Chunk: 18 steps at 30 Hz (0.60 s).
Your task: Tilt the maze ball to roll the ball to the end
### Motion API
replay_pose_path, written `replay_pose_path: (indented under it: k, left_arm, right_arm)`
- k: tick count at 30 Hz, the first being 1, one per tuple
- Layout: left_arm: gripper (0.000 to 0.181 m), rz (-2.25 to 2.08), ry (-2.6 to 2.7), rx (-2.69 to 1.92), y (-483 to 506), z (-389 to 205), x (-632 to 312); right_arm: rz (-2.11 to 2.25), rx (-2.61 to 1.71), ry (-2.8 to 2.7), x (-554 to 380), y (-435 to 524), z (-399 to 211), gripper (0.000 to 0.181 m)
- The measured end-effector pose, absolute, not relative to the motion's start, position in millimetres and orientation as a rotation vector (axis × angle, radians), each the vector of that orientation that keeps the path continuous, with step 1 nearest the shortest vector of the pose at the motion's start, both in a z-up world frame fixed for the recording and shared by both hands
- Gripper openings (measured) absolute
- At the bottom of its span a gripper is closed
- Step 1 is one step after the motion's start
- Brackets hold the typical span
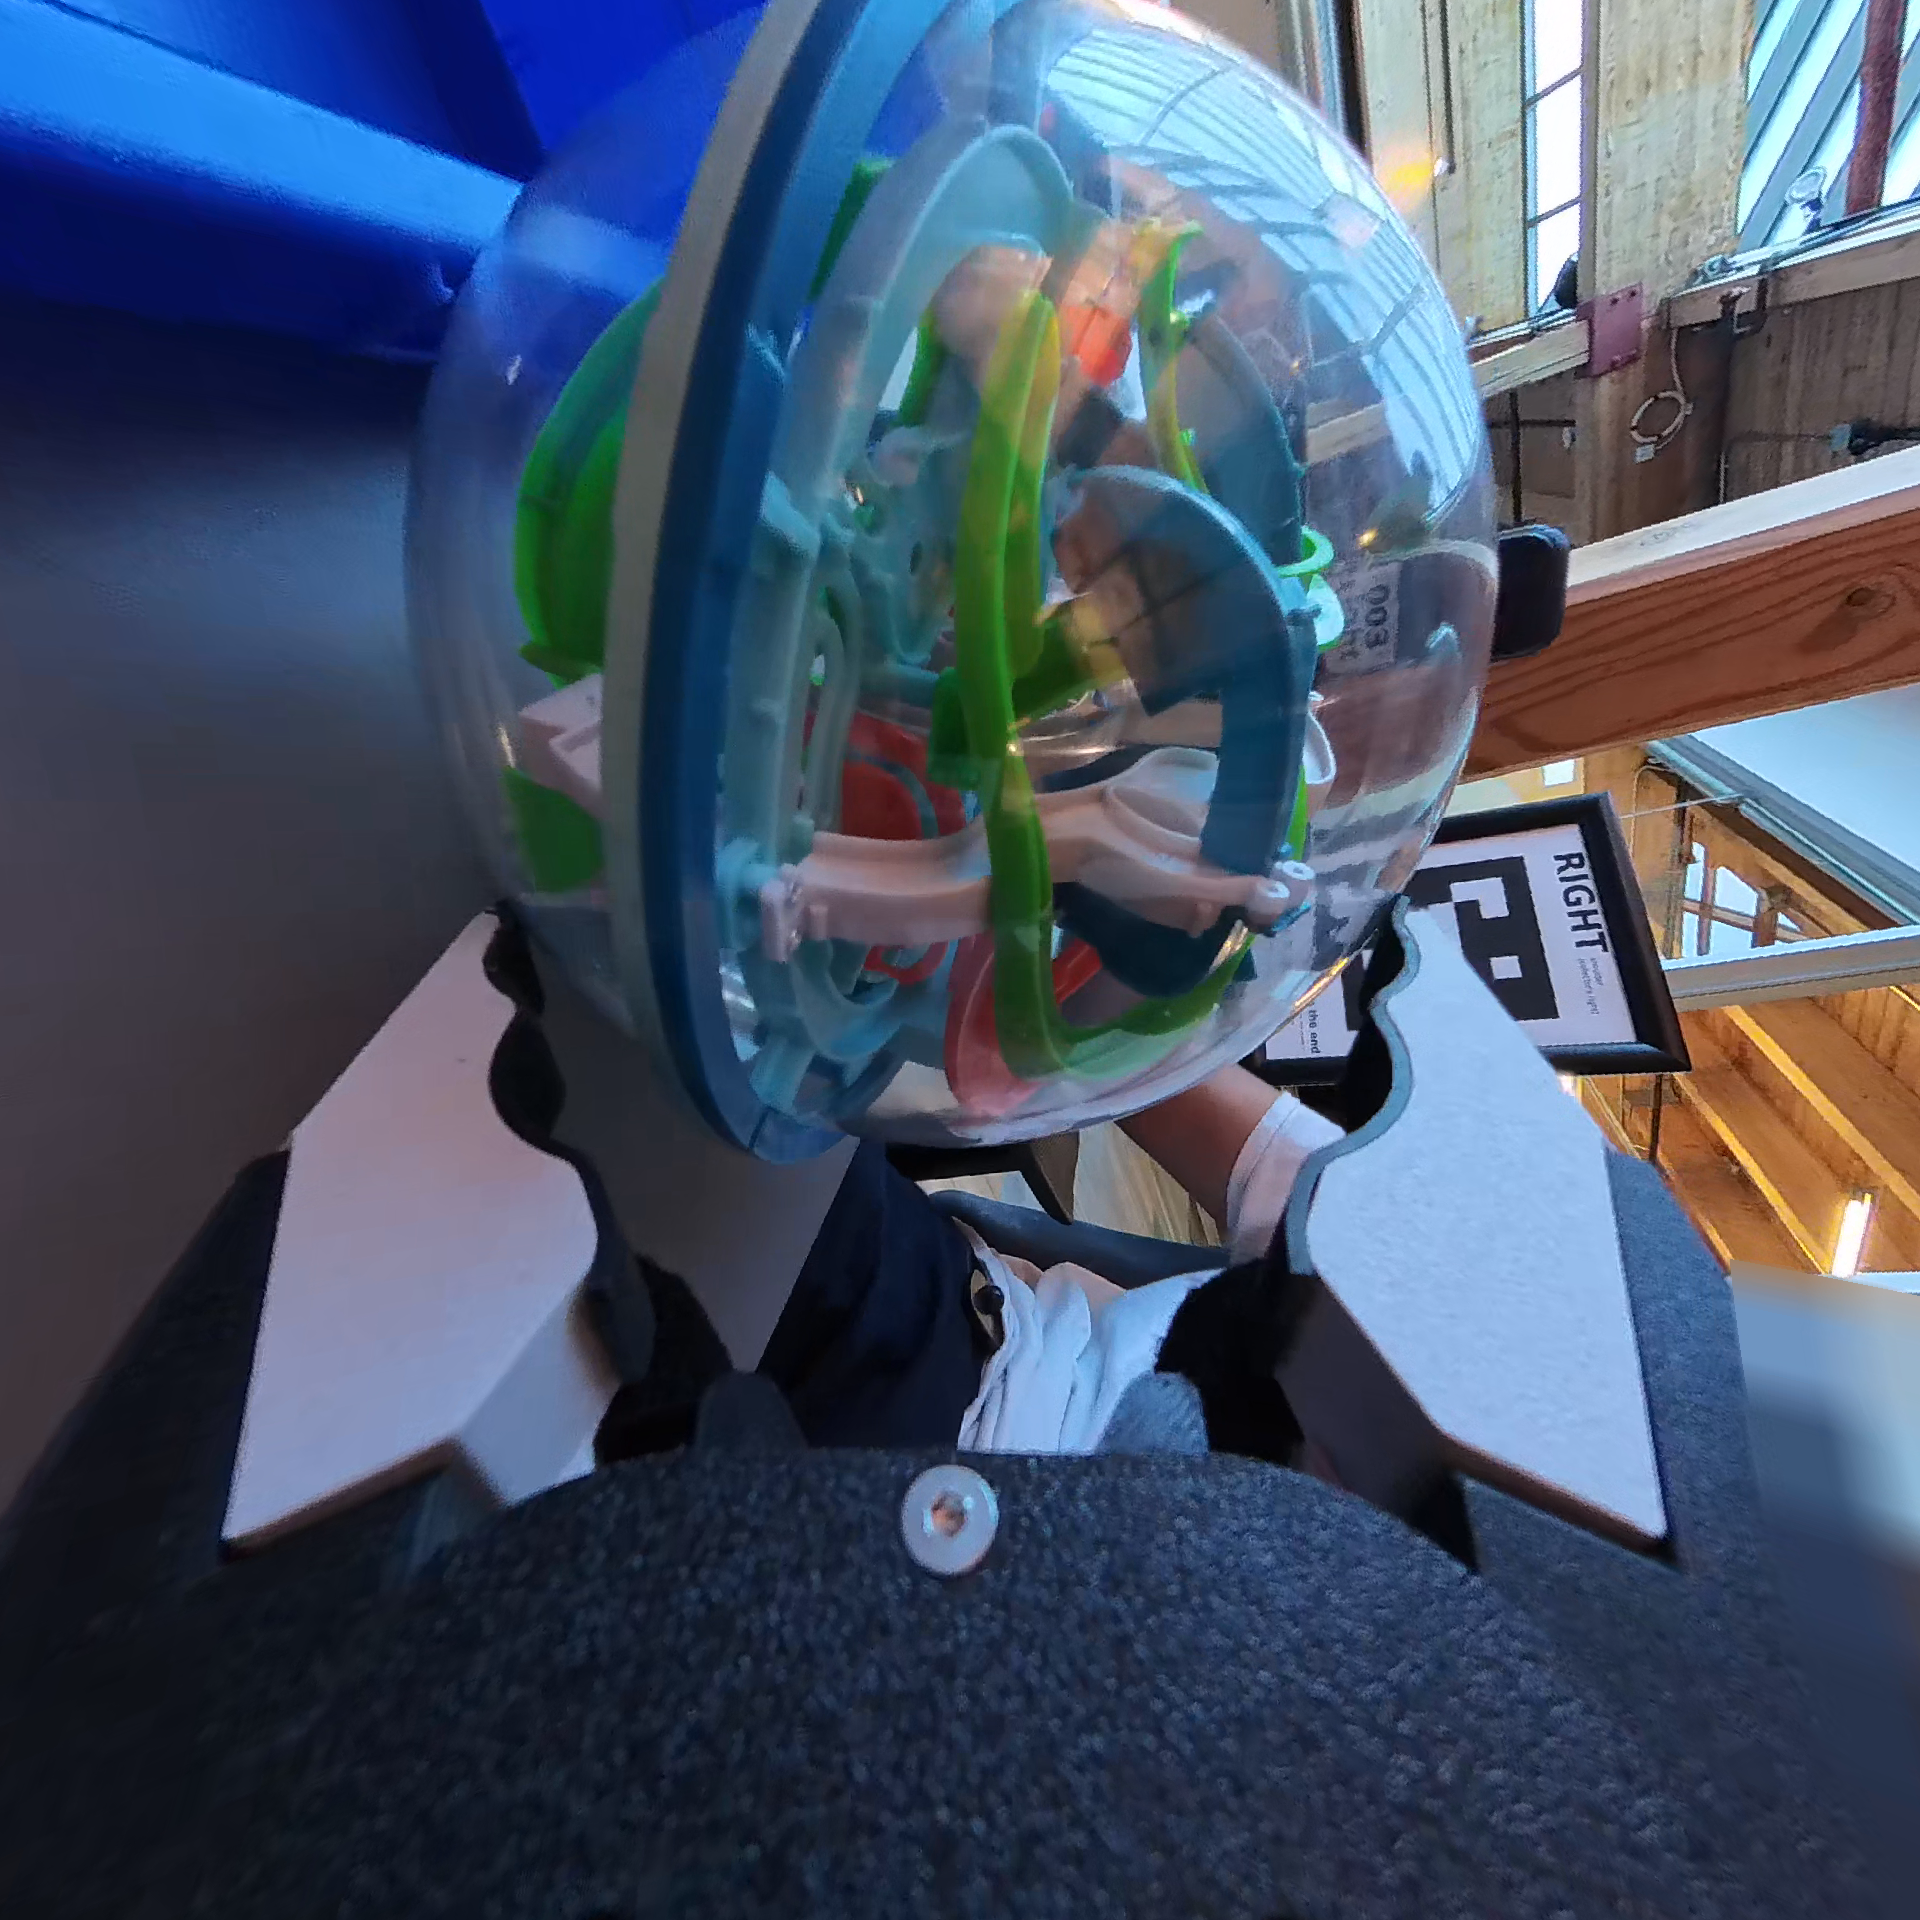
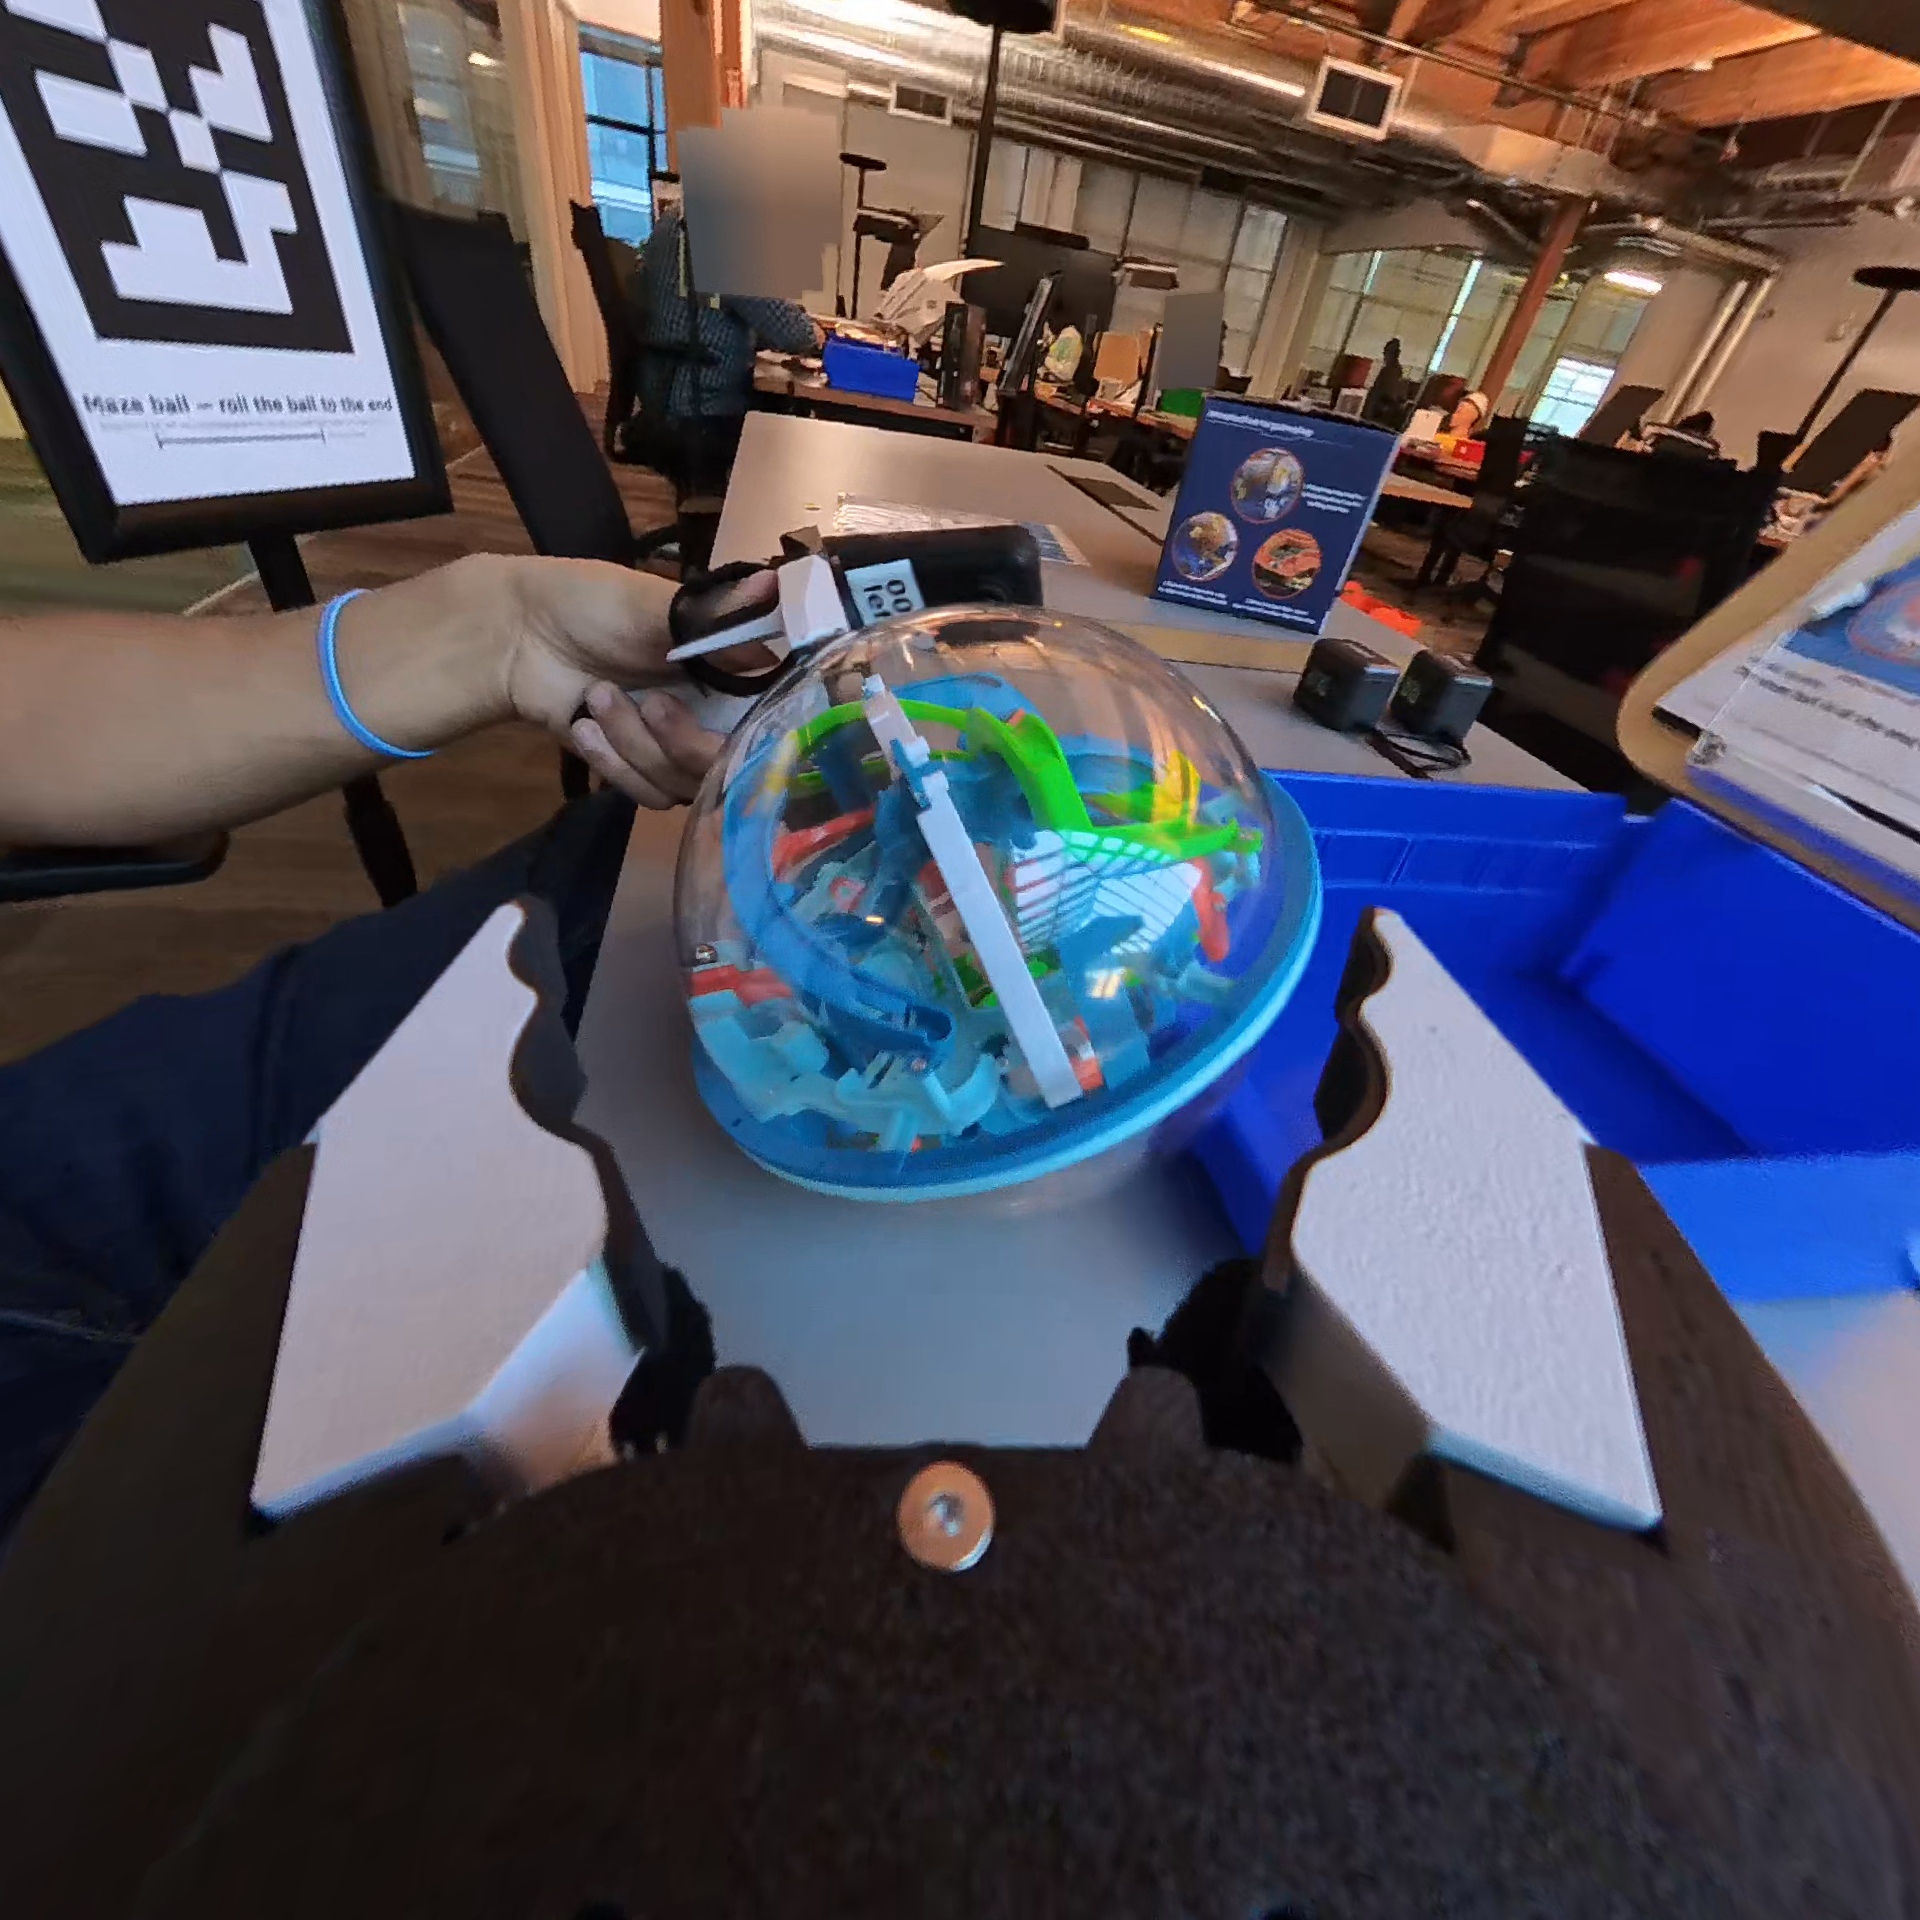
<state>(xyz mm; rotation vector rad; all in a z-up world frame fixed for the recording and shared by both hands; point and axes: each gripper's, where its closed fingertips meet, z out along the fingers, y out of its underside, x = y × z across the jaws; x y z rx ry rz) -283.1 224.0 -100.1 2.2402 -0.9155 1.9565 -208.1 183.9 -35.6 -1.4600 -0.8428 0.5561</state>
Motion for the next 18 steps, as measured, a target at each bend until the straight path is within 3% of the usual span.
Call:
replay_pose_path:
  k: [3,9,18]
  left_arm:
    - [0.150,1.957,-0.919,2.241,225.1,-99.5,-282.7]
    - [0.150,1.962,-0.916,2.241,225.9,-99.1,-282.4]
    - [0.145,1.962,-0.973,2.245,218.2,-99.7,-282.3]
  right_arm:
    - [0.547,-1.418,-0.906,-230.6,192.3,-33.5,0.154]
    - [0.210,-1.496,-0.896,-243.8,222.7,-48.5,0.154]
    - [0.296,-1.490,-0.772,-245.9,219.5,-59.9,0.154]
